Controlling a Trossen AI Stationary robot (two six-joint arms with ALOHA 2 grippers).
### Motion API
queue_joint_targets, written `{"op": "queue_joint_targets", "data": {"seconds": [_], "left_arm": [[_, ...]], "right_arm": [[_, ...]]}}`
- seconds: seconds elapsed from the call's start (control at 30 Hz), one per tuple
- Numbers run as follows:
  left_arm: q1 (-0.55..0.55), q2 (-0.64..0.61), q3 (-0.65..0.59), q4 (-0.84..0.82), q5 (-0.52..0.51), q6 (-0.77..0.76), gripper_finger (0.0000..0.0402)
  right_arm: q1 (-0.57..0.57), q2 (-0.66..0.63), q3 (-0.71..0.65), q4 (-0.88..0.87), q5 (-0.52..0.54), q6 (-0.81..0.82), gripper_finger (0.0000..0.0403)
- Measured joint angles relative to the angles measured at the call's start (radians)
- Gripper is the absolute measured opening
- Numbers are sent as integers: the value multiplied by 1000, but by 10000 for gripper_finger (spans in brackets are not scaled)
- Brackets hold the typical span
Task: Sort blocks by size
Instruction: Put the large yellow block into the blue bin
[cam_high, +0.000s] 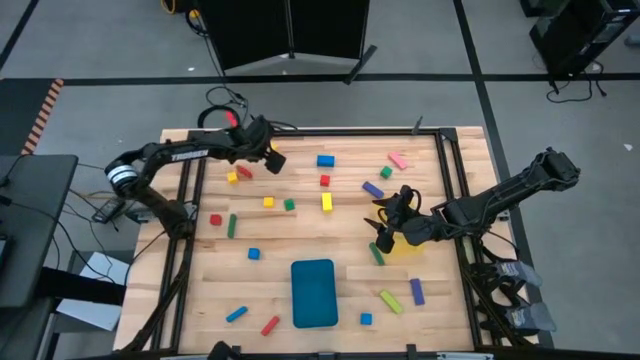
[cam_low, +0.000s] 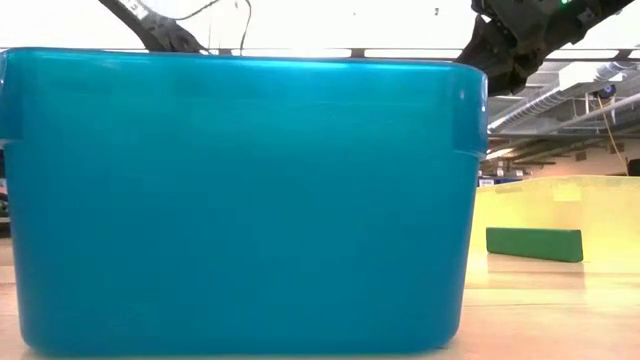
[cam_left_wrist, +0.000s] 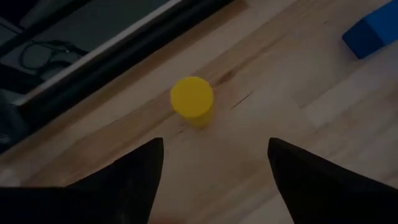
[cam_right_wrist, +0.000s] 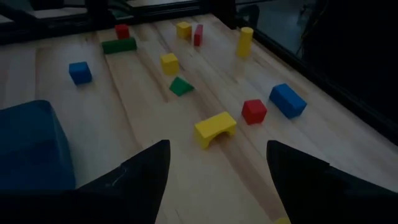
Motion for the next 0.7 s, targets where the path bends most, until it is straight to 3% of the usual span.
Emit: {"op": "queue_joint_targets", "data": {"seconds": [0.5,0.7], "left_arm": [[55,184,-1,187,29,1,314],[56,259,-1,243,28,-7,295]], "right_arm": [[0,0,0,0,-1,7,271],[0,0,0,-1,-2,7,263]]}}
